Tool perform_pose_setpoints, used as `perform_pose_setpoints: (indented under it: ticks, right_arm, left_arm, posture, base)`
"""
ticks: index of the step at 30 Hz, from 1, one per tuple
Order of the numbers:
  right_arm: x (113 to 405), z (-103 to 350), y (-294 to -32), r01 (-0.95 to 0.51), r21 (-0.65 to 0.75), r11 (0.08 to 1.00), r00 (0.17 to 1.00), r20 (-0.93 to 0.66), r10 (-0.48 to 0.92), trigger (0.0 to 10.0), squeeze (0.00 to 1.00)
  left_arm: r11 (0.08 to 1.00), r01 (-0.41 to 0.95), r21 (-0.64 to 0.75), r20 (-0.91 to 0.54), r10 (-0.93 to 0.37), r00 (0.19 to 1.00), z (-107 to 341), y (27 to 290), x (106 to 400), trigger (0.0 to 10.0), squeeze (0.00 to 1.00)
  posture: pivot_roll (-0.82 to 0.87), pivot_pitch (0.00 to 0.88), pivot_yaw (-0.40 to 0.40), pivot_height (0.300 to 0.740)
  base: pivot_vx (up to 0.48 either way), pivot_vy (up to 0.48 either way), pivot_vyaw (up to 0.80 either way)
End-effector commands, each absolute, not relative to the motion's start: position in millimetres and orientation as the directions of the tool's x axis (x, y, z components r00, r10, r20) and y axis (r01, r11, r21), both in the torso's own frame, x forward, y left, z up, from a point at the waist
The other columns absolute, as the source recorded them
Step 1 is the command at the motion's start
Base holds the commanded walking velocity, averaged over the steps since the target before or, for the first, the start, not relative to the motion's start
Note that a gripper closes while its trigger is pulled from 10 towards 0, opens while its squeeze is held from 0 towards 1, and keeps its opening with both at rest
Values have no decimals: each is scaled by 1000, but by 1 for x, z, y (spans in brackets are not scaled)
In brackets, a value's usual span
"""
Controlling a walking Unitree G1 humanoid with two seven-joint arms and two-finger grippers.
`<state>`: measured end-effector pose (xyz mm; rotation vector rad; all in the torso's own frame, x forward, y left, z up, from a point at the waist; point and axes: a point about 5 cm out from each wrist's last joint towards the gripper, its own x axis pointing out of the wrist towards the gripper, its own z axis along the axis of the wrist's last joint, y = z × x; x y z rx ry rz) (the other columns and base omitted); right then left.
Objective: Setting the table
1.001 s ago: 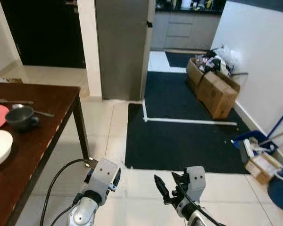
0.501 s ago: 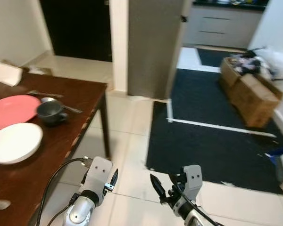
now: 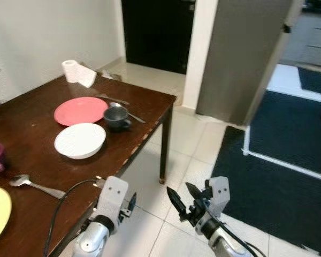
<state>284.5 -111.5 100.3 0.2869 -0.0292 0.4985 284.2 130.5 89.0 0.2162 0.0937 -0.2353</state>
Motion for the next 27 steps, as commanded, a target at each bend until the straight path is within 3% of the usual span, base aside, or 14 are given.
perform_pose_setpoints:
  ticks: [1, 27]
  right_arm:
    - [281, 97, -109, -487, 280, 827, 871, 83, 484, 10000, 0]
    - [278, 117, -88, -562, 309, 767, 826, 150, 544, 10000, 0]
  left_arm:
    - [950, 246, 193, -145, -220, 965, 85, 131, 282, 10000, 0]
    - [949, 220, 225, -154, -188, 970, 87, 134, 285, 10000, 0]
  posture:
    - [53, 37, 37, 740]
    - [61, 32, 45, 740]
  base:
    - [0, 0, 800]
    - [0, 0, 797]
